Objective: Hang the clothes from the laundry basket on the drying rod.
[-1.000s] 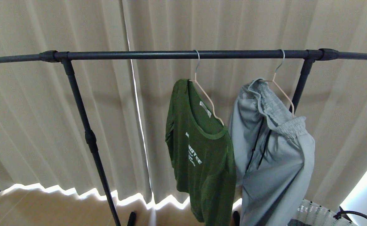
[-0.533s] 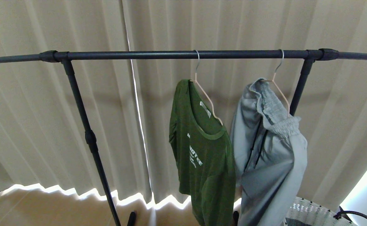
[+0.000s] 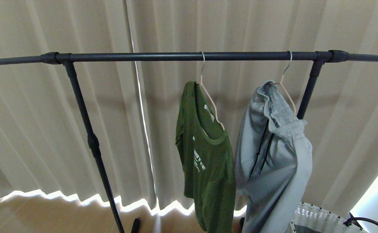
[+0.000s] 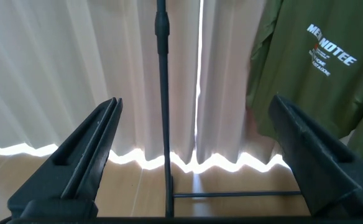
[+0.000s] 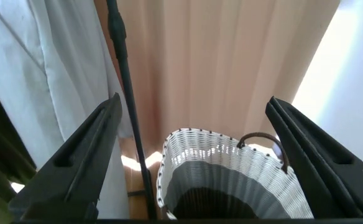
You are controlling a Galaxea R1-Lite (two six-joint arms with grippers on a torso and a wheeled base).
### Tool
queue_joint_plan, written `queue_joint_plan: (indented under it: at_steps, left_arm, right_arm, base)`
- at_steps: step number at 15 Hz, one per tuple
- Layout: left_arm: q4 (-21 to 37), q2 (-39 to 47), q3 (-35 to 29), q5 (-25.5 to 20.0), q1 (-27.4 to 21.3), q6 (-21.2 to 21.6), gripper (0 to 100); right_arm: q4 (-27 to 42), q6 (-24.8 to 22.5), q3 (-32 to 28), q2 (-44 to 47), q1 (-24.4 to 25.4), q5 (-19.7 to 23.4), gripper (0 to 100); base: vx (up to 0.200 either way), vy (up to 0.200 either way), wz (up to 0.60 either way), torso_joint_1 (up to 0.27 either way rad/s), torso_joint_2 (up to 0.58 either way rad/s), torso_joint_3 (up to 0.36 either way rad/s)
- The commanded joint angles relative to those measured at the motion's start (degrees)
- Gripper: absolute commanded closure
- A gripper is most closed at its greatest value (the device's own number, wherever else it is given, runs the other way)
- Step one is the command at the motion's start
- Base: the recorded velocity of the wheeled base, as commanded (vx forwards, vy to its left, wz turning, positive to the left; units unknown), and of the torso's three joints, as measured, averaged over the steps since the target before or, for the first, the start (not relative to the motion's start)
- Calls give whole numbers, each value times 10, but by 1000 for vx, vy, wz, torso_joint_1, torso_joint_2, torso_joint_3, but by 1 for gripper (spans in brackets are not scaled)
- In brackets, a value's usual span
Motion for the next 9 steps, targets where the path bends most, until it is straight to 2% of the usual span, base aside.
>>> queue_joint_plan:
  at_steps: [1, 3, 4, 5, 9]
  left_arm:
    - [0, 2, 0, 1, 0, 1, 0]
    - [0, 2, 0, 1, 0, 0, 0]
    - [0, 2, 0, 0, 0, 1, 0]
    - [0, 2, 0, 1, 0, 0, 0]
    - [0, 2, 0, 1, 0, 1, 0]
  right_arm:
    - [0, 6, 0, 3, 0, 1, 0]
    - [5, 28, 1, 3, 4, 8, 0]
    - [5, 27, 1, -8, 22, 10, 0]
    - [5, 17, 2, -53, 51, 50, 0]
    - [5, 14, 0, -51, 48, 93, 0]
  base:
    - [0, 0, 0, 0, 0, 0]
    - [0, 0, 0, 0, 0, 0]
    - [0, 0, 0, 0, 0, 0]
    - [0, 0, 0, 0, 0, 0]
    - [0, 0, 0, 0, 0, 0]
